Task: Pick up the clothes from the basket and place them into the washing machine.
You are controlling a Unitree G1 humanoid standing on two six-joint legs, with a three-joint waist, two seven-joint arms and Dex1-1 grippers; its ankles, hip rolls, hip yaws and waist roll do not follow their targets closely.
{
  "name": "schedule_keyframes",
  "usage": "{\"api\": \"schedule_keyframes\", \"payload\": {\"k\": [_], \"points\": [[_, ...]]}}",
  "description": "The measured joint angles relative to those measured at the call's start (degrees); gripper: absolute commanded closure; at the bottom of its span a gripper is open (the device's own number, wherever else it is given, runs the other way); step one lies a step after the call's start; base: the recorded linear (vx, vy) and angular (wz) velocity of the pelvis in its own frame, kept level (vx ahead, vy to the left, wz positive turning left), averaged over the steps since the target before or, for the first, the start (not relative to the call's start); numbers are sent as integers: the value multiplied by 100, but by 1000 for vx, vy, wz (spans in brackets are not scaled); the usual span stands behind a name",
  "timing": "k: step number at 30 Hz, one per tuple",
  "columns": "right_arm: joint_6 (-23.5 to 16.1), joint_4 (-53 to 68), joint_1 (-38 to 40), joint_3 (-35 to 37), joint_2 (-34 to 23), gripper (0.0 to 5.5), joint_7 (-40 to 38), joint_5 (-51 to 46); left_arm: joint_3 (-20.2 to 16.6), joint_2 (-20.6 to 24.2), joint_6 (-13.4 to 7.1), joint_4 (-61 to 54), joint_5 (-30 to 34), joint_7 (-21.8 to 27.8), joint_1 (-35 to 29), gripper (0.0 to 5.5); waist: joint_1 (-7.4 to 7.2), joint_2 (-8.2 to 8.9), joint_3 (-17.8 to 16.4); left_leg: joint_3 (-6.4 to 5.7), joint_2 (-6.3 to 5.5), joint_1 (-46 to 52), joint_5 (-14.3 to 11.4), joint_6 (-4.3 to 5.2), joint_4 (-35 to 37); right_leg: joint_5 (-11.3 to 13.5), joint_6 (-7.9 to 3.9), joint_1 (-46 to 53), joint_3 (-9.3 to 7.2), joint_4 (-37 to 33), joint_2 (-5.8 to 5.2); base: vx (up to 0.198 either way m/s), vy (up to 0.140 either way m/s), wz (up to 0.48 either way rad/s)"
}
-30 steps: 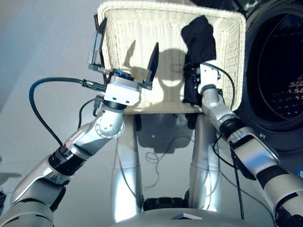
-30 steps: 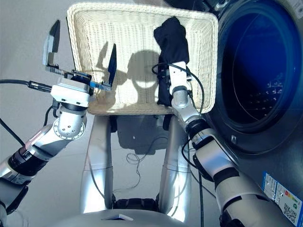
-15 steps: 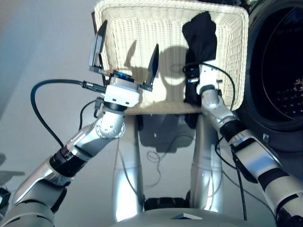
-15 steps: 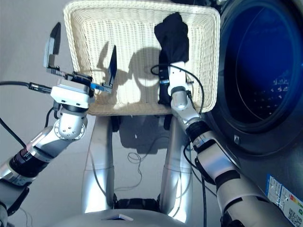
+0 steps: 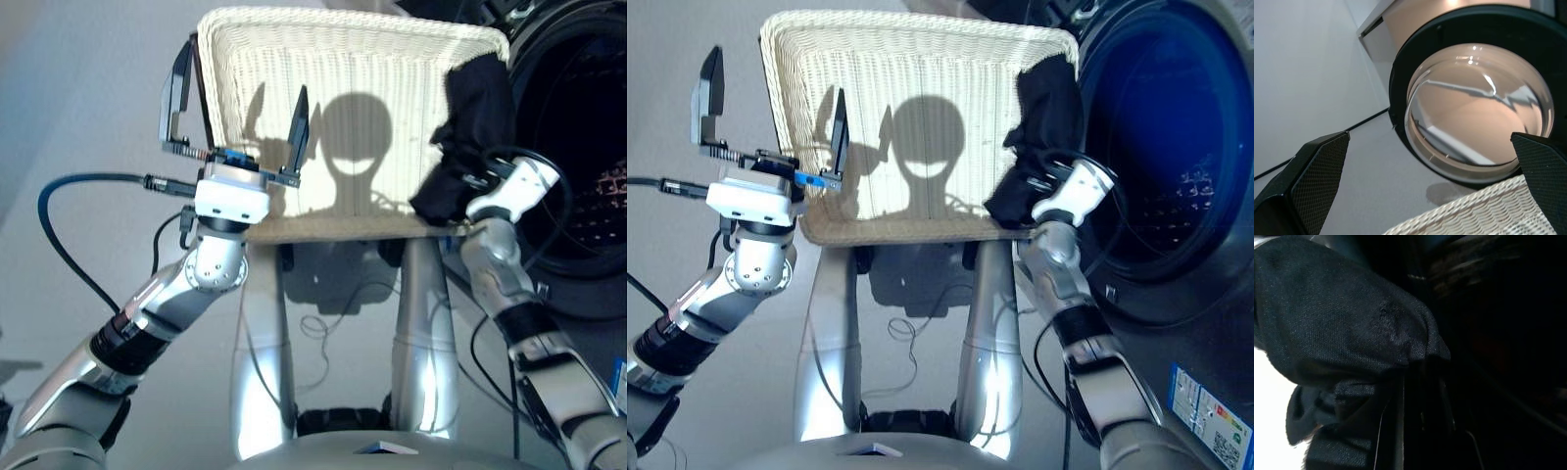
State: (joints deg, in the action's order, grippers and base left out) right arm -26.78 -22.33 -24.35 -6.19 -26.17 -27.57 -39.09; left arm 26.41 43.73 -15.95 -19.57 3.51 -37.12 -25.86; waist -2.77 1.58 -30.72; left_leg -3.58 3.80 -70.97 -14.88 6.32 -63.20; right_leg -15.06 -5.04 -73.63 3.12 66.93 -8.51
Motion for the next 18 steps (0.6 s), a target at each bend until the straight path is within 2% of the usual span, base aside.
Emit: {"api": "schedule_keyframes", "payload": {"k": [6,10,16,18], "points": [[-502,-250,-264,825,20,550,-778,-181,-99,1,-18,-16,-1,-156,2,0,-28,1,0,-9,5,-25,1,-10,-8,-5,-15,-18,26,-6,1,0,0,0],[-700,-990,-878,1156,-106,550,-1322,-236,-143,6,-28,-20,-2,-211,-10,0,-19,0,0,-4,1,-44,-6,-11,-7,-6,-16,-35,24,-11,2,0,0,0],[-697,-2056,-1504,1157,-588,550,-1421,-717,-140,17,-38,-28,-11,-200,-24,0,27,-1,-1,6,-4,-52,-13,-21,-26,-3,-18,-42,17,-7,-3,0,0,0],[-576,-2459,-1680,1156,-802,550,-1364,-805,-133,23,-40,-28,-15,-152,-55,0,93,-1,-1,7,-7,-52,-13,-21,-28,-2,-19,-42,16,-4,-6,0,0,0]]}}
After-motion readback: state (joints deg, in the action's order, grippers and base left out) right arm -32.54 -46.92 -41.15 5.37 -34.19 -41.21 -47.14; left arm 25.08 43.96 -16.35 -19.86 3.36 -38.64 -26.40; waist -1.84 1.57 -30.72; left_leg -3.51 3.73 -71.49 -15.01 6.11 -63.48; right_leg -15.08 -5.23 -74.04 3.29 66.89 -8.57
